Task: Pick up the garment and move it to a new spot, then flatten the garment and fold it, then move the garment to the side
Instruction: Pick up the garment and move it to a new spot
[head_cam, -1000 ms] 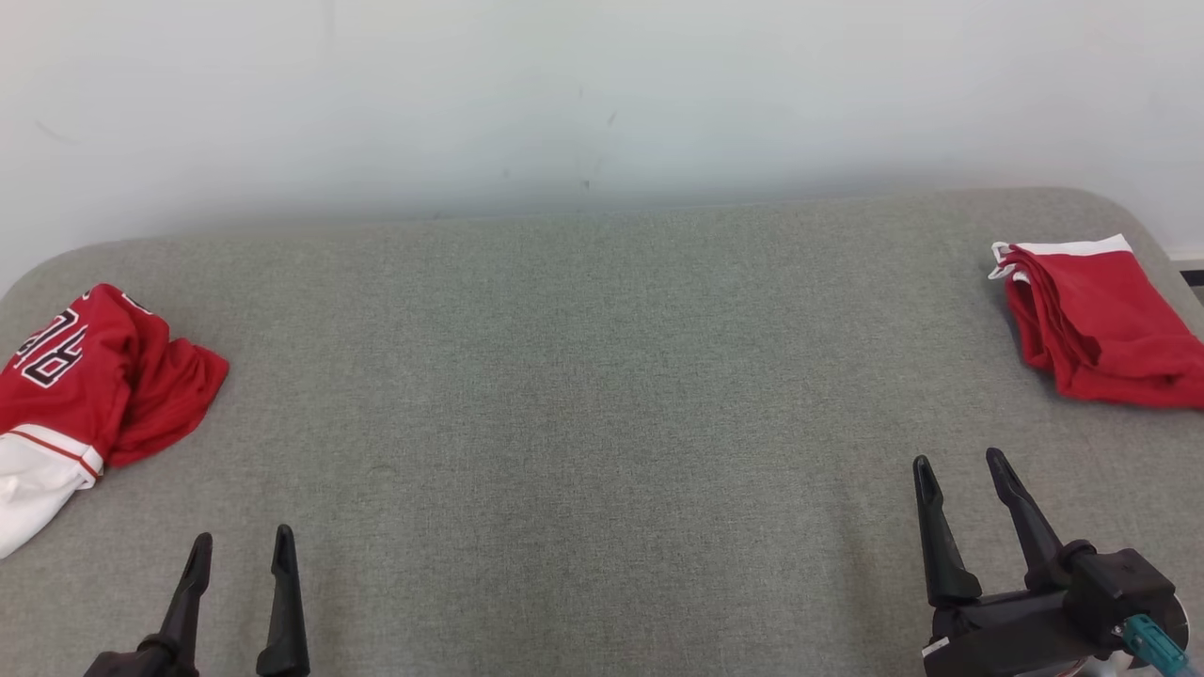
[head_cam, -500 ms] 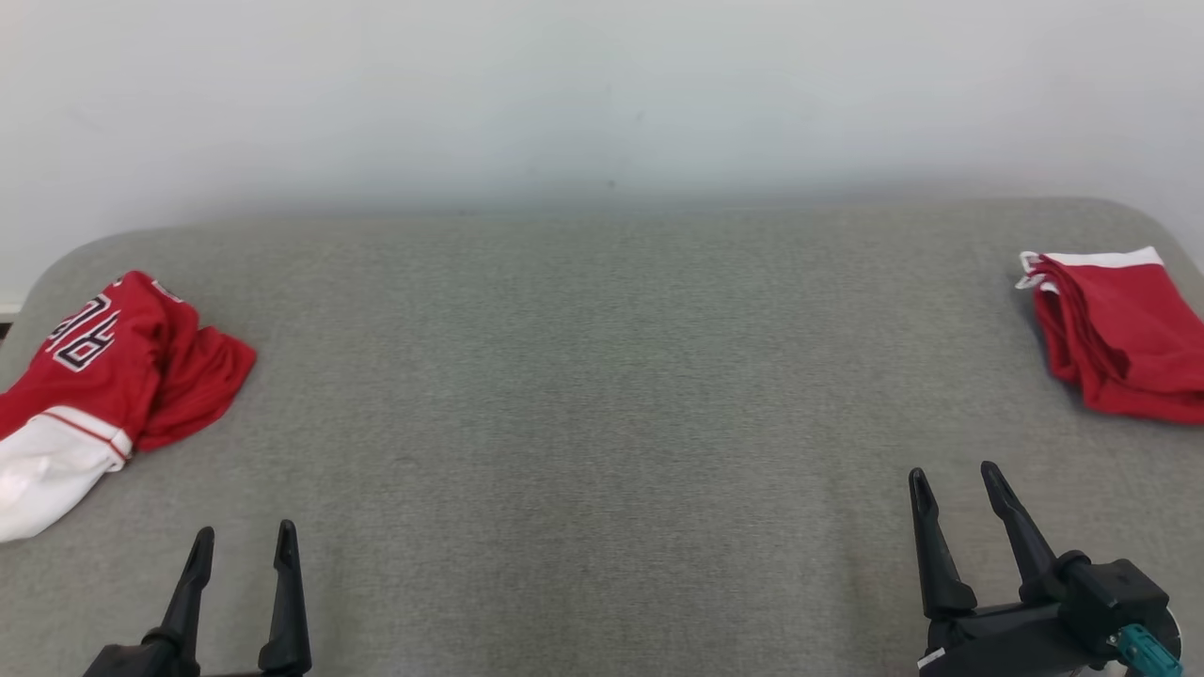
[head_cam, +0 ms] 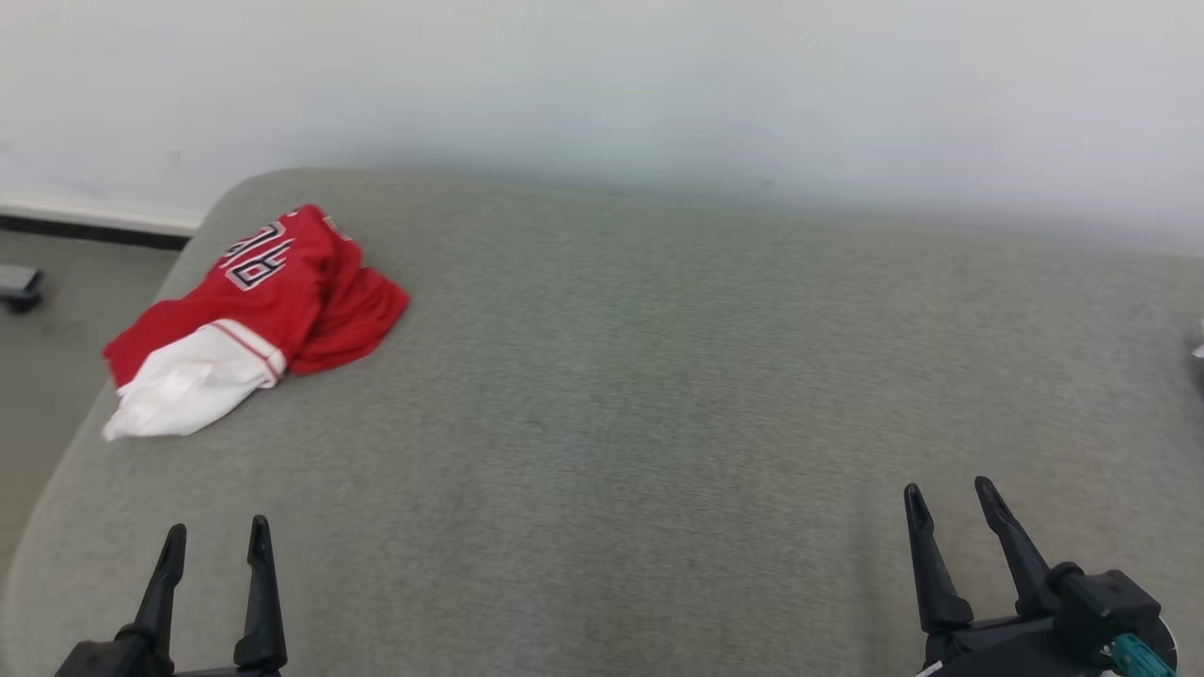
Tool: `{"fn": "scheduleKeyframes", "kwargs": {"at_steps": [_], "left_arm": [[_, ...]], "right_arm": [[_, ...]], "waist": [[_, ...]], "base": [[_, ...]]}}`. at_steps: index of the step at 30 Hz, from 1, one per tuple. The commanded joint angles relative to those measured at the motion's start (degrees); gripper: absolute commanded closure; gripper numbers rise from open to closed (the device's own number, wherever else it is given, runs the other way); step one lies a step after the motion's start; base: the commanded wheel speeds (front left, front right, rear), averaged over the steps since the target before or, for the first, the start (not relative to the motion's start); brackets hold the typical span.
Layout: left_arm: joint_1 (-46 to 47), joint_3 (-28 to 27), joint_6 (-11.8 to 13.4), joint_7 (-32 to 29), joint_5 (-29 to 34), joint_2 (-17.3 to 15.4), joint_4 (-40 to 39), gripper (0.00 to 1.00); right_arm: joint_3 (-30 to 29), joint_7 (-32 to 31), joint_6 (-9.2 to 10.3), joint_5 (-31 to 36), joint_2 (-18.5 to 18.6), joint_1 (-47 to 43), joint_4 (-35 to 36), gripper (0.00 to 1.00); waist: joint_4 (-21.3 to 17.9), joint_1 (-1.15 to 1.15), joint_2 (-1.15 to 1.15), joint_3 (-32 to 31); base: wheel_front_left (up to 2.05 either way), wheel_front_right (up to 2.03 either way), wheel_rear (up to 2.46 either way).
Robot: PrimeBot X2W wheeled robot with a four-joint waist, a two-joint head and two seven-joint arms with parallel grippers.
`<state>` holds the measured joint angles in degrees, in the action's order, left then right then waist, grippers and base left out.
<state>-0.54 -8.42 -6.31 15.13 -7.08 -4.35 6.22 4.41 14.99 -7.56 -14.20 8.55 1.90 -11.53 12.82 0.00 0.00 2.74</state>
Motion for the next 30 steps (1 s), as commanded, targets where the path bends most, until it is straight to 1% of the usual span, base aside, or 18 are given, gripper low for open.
{"fn": "scheduleKeyframes", "kwargs": {"at_steps": [1, 5, 12, 15, 23, 28, 30], "left_arm": [[-0.1, -0.1, 0.1, 0.0, -0.3, -0.1, 0.0, 0.00], [0.1, -0.4, 0.2, 0.0, -0.6, -0.2, 0.2, 0.00], [-1.0, -1.5, 0.6, 0.0, -0.9, -0.4, 0.5, 0.00], [-1.8, -2.6, 0.8, 0.0, -1.5, -0.4, 0.0, 0.00], [-2.6, -3.4, 1.1, 0.0, -1.4, 0.2, -0.7, 0.00], [-0.2, -2.4, 0.8, 0.0, -1.3, 0.2, 0.5, 0.00], [1.6, -2.2, 0.6, 0.0, -1.6, -0.1, 0.8, 0.00]], "right_arm": [[-0.1, 0.2, 0.16, -0.1, 0.5, -0.4, -0.1, 0.00], [0.4, 0.0, 0.16, -0.2, 1.1, -0.6, -0.1, 0.00], [1.6, -0.4, 0.16, -0.5, 1.4, 0.2, -0.2, 0.00], [2.8, -0.6, 0.16, -0.5, 1.6, 1.3, -0.3, 0.00], [4.2, -0.6, 0.16, -1.2, 2.3, 2.6, -1.2, 0.00], [3.0, -0.4, 0.16, -1.2, 2.4, 1.4, -0.8, 0.00], [2.8, -0.5, 0.16, -0.7, 2.6, 1.4, -0.2, 0.00]], "waist": [[6.4, 0.00, 0.00, 0.5], [11.3, 0.00, 0.00, 0.6], [16.9, 0.00, 0.00, 0.5], [17.4, 0.00, 0.00, 1.0], [17.4, 0.00, 0.00, 1.4], [17.0, 0.00, 0.00, 1.4], [16.1, 0.00, 0.00, 2.1]], "base": [[0.00, 0.00, 0.00], [0.00, 0.00, 0.00], [0.00, 0.00, 0.00], [0.00, 0.00, 0.00], [0.00, 0.00, 0.00], [0.00, 0.00, 0.00], [0.00, 0.00, 0.00]]}}
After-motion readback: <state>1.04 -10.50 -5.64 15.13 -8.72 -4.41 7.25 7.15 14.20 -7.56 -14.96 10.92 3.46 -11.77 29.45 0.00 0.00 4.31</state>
